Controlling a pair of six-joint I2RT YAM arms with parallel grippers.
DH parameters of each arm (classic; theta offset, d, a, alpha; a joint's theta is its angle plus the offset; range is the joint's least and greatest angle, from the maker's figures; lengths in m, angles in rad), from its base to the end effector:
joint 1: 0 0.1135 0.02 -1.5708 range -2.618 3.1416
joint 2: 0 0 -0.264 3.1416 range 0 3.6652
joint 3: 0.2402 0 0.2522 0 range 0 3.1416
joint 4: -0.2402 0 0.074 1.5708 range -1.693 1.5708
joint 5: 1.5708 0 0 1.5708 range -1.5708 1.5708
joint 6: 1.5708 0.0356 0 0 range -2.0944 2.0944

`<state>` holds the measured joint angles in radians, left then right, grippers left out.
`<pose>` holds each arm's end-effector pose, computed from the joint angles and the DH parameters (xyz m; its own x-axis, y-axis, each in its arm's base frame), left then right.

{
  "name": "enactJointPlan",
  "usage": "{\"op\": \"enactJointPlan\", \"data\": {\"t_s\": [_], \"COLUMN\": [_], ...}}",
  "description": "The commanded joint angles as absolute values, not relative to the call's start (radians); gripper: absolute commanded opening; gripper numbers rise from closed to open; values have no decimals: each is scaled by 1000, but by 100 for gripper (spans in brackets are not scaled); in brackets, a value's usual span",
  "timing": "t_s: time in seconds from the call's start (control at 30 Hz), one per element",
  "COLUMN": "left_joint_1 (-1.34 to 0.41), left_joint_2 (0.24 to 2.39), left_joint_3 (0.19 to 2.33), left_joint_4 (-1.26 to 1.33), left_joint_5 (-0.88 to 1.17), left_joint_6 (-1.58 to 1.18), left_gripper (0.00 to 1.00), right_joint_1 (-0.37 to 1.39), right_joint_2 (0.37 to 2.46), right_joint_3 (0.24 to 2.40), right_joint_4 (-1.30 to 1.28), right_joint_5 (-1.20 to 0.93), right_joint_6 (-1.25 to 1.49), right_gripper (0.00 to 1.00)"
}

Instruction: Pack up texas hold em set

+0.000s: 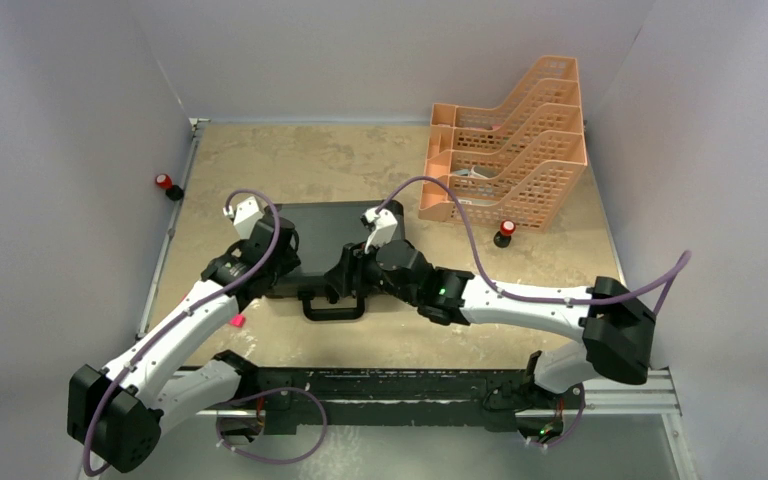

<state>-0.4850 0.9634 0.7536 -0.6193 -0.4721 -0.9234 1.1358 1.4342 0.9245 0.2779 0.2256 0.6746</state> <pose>0.1781 -0.0756 0.2600 -0.5078 -0.5354 -0.6749 -0.4338 0.8358 -0.3366 0.1475 0.2986 0.2829 -0.5704 0.2172 -0.7922 -0.5582 0.6051 0.5678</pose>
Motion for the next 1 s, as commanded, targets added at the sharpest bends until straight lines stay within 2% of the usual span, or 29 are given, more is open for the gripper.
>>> {"op": "enactJointPlan", "data": {"t_s": [0.0,0.13,0.33,0.6,0.8,0.97], "left_joint_1": [-481,-479,-480,-482,-496,-536], "left_joint_2": [901,861,889,942,943,946], "left_joint_3": [765,693,655,615,614,620], "left_joint_4": [-654,-628,-570,-615,-631,-651], "left_joint_5": [-496,-502,-537,-581,-623,-660], "left_joint_6": [-930,-967,-972,-1009,-1025,-1038], "left_gripper": [50,49,45,23,15,13], "right_joint_1": [1137,1153,1167,1222,1239,1239], "right_joint_2": [1444,1478,1570,1692,1751,1807], "right_joint_3": [897,906,932,994,1014,1040], "right_joint_4": [216,197,173,215,189,172], "right_joint_5": [224,207,227,304,469,483], "right_joint_6": [717,759,874,890,950,956], "right_gripper": [47,39,35,31,26,25]}}
